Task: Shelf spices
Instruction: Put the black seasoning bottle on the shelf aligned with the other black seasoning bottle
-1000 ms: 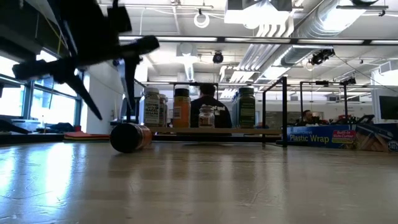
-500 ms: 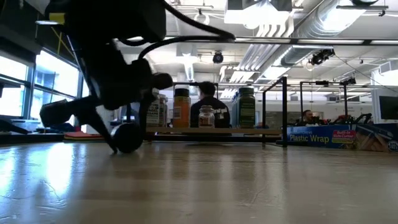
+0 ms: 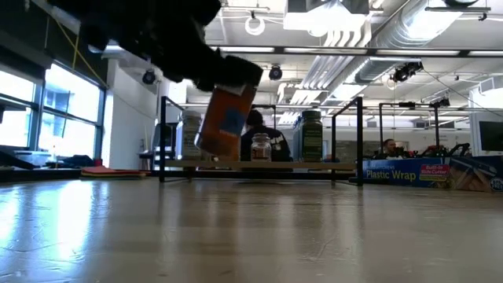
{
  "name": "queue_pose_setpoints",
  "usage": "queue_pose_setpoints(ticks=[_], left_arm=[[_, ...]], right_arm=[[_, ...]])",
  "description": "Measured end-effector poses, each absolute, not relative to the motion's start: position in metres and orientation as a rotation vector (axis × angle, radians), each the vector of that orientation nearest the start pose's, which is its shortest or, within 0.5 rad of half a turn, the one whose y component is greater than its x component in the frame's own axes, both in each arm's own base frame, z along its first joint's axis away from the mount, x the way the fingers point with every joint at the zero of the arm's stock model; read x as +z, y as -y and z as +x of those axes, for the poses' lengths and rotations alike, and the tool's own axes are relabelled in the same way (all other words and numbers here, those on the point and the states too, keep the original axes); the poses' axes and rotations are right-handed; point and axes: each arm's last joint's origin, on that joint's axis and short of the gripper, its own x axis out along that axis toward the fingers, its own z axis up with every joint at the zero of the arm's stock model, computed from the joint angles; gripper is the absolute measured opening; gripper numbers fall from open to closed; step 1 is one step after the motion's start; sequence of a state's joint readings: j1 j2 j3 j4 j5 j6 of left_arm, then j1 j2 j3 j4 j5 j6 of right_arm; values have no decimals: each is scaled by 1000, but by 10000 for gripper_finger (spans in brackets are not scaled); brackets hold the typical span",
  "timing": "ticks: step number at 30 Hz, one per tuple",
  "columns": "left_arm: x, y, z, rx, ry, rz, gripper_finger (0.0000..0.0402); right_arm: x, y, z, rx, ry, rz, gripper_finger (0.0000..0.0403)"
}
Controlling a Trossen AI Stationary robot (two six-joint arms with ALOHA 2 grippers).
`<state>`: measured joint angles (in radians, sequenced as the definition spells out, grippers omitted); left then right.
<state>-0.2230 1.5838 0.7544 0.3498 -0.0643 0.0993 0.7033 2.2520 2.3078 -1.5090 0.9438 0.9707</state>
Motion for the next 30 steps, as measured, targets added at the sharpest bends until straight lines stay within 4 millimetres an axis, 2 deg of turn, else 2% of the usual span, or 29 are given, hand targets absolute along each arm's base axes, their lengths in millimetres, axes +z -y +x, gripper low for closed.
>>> queue_pose_setpoints(ticks=[6, 10, 15, 21, 25, 30], left_arm=[[146, 51, 284, -63, -281, -61, 192], [128, 46, 272, -4, -296, -94, 193], [121, 45, 268, -4, -318, -91, 254], [122, 48, 268, -107, -321, -83, 299], [124, 48, 267, -117, -318, -35, 303], [145, 48, 262, -129, -273, 21, 304]], right_arm=[[298, -265, 349, -611, -734, -174, 327], [298, -259, 354, -624, -741, -169, 327], [290, -251, 366, -610, -799, -198, 327], [268, -244, 386, -489, -974, -264, 327], [265, -220, 400, -438, -1067, -303, 327], [264, -190, 423, -279, -1161, -325, 327]])
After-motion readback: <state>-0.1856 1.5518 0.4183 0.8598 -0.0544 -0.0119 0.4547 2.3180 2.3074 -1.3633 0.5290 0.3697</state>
